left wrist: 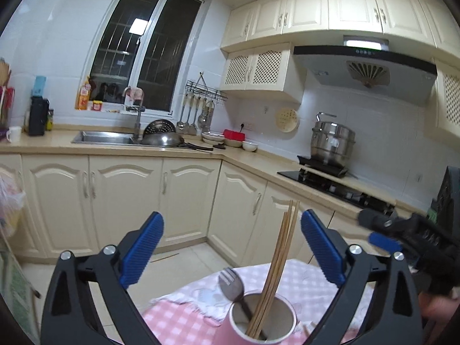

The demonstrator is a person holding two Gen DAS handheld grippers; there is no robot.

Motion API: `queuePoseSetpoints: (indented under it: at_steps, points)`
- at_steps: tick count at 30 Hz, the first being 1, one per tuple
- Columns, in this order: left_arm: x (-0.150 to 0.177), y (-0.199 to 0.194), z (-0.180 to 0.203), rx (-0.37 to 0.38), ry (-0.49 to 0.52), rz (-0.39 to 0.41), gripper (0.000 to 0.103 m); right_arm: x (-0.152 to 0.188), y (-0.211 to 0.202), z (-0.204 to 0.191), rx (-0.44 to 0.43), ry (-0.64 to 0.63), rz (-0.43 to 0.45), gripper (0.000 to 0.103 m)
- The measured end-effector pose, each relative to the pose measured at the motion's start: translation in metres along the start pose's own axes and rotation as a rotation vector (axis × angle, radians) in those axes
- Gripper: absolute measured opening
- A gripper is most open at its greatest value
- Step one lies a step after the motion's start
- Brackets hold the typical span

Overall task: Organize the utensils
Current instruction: 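Move both open tools back over the remaining chopsticks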

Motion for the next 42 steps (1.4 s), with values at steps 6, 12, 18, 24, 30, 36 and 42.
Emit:
queuePoseSetpoints:
  at_steps: [6, 12, 18, 24, 30, 36, 42]
  points:
    - [-0.004, -0.025, 0.006, -0.025, 0.036, -0.025, 0.097, -0.001, -0.03, 0.013, 0.039, -0.001, -0.028, 0.097]
    - [0.0, -0.05, 0.015, -0.031, 0.05, -0.051, 0.098, 0.002, -0.063, 0.026, 0.072, -0.006, -0.034, 0.097]
    - [0.009, -0.064, 0.026, -0.019, 0.08, -0.078, 0.099, 0.005, -0.088, 0.039, 0.107, -0.013, -0.05, 0.097]
    - [0.023, -0.07, 0.034, -0.01, 0.091, -0.115, 0.099, 0.018, -0.106, 0.051, 0.132, -0.035, -0.087, 0.097]
    - [0.042, -0.069, 0.04, -0.002, 0.109, -0.166, 0.099, 0.031, -0.112, 0.066, 0.152, -0.021, -0.124, 0.097]
    - [0.062, -0.067, 0.044, 0.004, 0.123, -0.222, 0.099, 0.041, -0.117, 0.071, 0.161, -0.027, -0.146, 0.097]
    - [0.086, -0.056, 0.047, -0.001, 0.16, -0.3, 0.099, 0.055, -0.114, 0.073, 0.174, -0.058, -0.202, 0.097]
Point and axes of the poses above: each gripper's, at about its wrist camera, not at the fingertips, and y roughly the way its jaws point, z to its right, x to its underside, the point moved 6 cm from there along y, roughly the way its jaws point, and after that the axes turned 10 degrees about -y, right-handed, at the moved point
